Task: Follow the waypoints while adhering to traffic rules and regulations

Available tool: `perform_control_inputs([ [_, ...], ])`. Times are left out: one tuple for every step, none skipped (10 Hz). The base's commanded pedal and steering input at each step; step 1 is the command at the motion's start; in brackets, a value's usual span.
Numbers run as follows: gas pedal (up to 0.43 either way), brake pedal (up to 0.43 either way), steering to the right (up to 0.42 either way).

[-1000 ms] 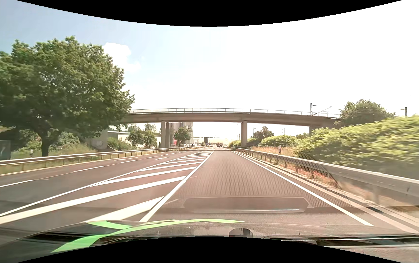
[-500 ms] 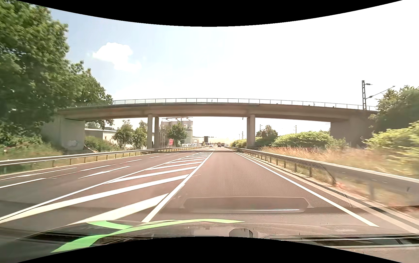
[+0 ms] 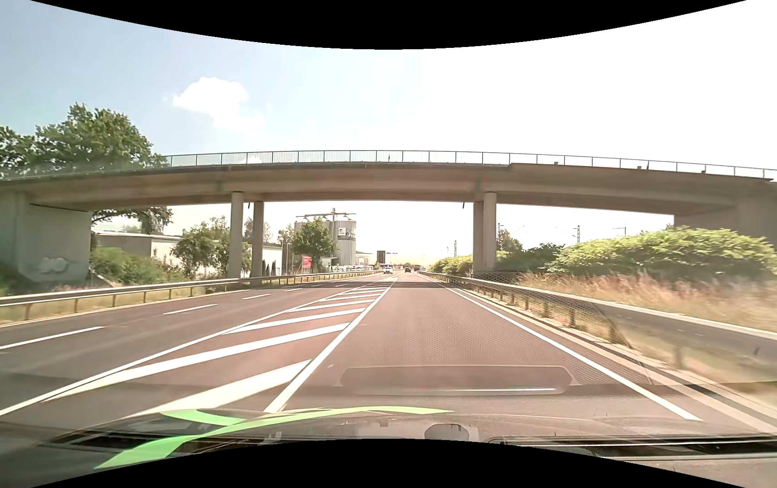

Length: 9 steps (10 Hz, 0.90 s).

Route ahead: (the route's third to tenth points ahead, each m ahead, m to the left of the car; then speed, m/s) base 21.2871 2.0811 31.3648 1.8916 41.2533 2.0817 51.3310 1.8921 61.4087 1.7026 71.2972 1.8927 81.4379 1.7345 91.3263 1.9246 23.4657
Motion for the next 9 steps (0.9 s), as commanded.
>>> perform_control_inputs([
  [0.189,0.0,-0.003],
  [0.197,0.0,-0.003],
  [0.197,0.0,-0.003],
  [0.197,0.0,-0.003],
  [0.197,0.0,-0.003],
  [0.197,0.0,-0.003],
  [0.197,0.0,-0.001],
  [0.197,0.0,-0.001],
  [0.197,0.0,-0.001],
])
